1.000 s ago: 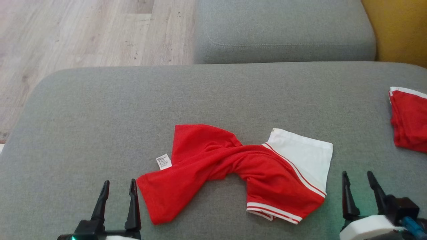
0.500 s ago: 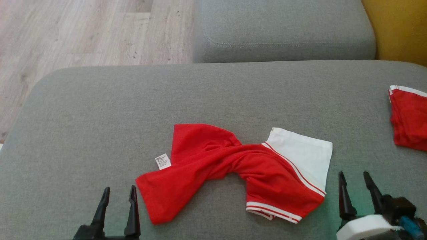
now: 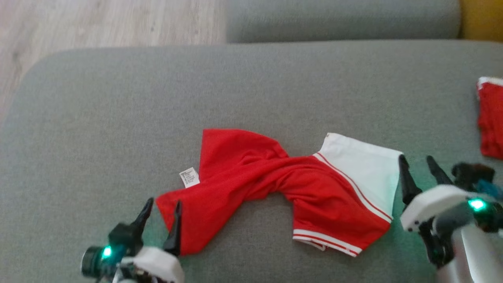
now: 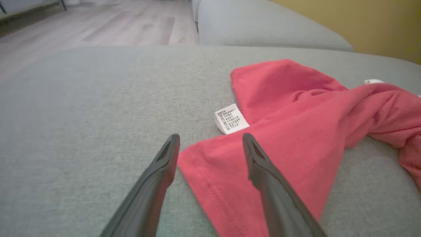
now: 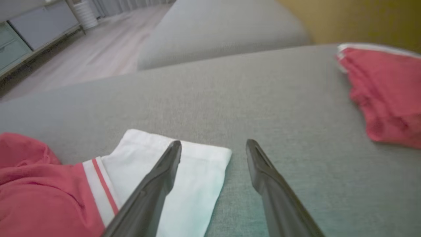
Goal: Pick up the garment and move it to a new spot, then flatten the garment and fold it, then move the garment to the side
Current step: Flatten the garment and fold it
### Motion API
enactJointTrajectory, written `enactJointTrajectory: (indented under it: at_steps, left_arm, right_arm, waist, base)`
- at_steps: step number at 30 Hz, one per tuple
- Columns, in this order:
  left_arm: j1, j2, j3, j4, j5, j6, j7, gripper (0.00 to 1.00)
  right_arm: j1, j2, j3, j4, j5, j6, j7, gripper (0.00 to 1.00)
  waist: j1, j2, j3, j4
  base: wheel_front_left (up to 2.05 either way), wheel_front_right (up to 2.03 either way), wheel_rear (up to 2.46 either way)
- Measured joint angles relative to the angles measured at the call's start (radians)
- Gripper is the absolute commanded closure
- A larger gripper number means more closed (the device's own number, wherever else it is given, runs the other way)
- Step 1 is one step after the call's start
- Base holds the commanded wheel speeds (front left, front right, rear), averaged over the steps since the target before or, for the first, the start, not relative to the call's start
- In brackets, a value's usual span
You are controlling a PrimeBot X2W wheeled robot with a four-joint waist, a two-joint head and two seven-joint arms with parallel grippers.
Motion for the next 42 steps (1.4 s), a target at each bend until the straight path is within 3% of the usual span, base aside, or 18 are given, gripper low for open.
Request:
enactJointTrajectory:
  at_steps: [7, 20, 33, 42]
  left_arm:
    - [-0.096, -0.015, -0.021, 0.090, -0.036, -0.022, 0.063, 0.00]
    - [-0.136, -0.026, -0.051, 0.147, -0.066, -0.046, 0.062, 0.00]
    - [-0.137, 0.016, -0.015, 0.140, -0.082, 0.021, 0.072, 0.00]
    - [-0.108, 0.016, -0.022, 0.099, -0.119, 0.010, 0.134, 0.00]
  right_arm:
    - [-0.099, -0.002, -0.004, 0.140, -0.001, 0.000, 0.161, 0.00]
    - [-0.159, -0.001, 0.045, 0.174, 0.054, 0.000, 0.171, 0.00]
    - [-0.162, -0.011, 0.093, 0.184, 0.075, 0.000, 0.161, 0.00]
    - [-0.162, -0.018, 0.114, 0.191, 0.086, 0.000, 0.163, 0.00]
  waist:
    - [0.0001, 0.0000, 0.085, 0.013]
    - [-0.0002, 0.0000, 0.111, 0.016]
    - [-0.0002, 0.0000, 0.109, -0.011]
    - [-0.0002, 0.0000, 0.105, -0.011]
  base:
    - [0.00, 0.00, 0.00]
    - [0.00, 0.00, 0.00]
    - [0.00, 0.00, 0.00]
    - [0.00, 0.00, 0.00]
